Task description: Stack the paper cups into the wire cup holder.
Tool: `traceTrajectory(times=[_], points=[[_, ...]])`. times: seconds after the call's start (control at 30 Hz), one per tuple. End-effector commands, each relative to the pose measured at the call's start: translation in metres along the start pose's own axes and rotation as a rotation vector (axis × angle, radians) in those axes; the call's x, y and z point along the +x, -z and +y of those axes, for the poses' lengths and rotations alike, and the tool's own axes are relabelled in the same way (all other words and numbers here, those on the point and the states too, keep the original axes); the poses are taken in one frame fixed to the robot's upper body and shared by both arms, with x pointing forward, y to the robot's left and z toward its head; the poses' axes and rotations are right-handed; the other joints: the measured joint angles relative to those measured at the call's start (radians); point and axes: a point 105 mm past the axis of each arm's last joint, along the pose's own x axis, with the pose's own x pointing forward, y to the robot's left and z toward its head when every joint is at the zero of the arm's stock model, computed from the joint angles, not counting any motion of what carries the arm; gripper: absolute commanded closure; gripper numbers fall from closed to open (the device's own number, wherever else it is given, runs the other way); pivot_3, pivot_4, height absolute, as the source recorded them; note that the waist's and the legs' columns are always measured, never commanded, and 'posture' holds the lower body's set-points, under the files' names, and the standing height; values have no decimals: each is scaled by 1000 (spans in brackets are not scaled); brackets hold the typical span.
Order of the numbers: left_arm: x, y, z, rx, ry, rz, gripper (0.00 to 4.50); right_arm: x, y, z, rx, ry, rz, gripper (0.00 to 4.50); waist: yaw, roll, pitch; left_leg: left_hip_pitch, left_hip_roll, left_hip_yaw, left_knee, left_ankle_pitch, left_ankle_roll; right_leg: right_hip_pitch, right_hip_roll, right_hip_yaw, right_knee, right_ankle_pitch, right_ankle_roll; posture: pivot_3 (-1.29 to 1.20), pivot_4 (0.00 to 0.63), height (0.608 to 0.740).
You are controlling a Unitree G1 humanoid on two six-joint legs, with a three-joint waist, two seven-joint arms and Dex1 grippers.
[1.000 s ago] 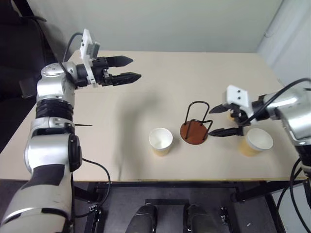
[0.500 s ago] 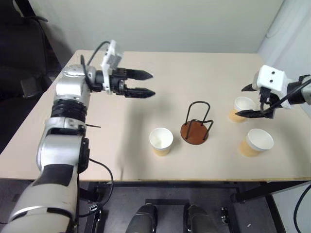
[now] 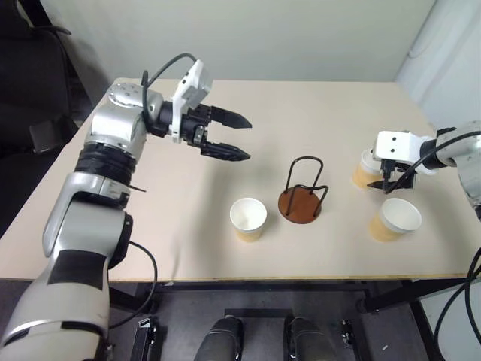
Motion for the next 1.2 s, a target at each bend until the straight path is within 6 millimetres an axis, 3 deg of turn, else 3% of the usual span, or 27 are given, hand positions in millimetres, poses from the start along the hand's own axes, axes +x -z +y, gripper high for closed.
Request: traceTrajectory(times=[0.03, 0.13, 0.23, 0.6, 0.7, 0.87, 1.2], points=[[-5, -14, -5, 55, 33, -21, 0, 1, 6, -7, -42, 8, 42, 22, 0, 0, 0, 0, 0, 0, 0, 0, 0, 0, 0, 0, 0, 0, 0, 0, 150, 740], [-7, -14, -6, 57, 33, -23, 0, 7, 19, -3, -58, -30, 102, 22, 2, 0, 0, 0, 0, 0, 0, -1, 0, 0, 0, 0, 0, 0, 0, 0, 150, 740], [-8, -14, -6, 57, 33, -25, 0, 11, 27, 1, -74, -62, 140, 630, 2, 0, 0, 0, 0, 0, 0, -2, 0, 0, 0, 0, -1, 0, 0, 0, 150, 740], [-5, -9, -7, 48, 42, -15, 0, 6, 23, -5, -70, -81, 126, 4467, 1, 0, 0, 0, 0, 0, -1, -3, 0, 0, 0, -1, -1, -3, -7, 0, 150, 740], [-5, -5, -7, 50, 43, 3, 0, 2, 20, -5, -64, -87, 109, 4467, 1, 0, 0, 0, 0, 0, -1, -3, 0, 0, 0, -1, -1, -4, -8, 0, 150, 740], [-18, 16, -3, 31, -2, 95, 0, -39, -10, -8, -101, -77, 19, 4467, 1, 2, 1, -1, 0, 0, -2, -3, -1, -1, 0, -1, -1, -5, -9, 0, 150, 740], [-22, 24, 3, 17, -31, 118, 0, -94, -98, 4, -113, -41, -212, 4467, 3, 2, 1, -1, 1, 0, -2, -3, -3, -1, 1, -2, -1, -7, -13, 0, 150, 740]])
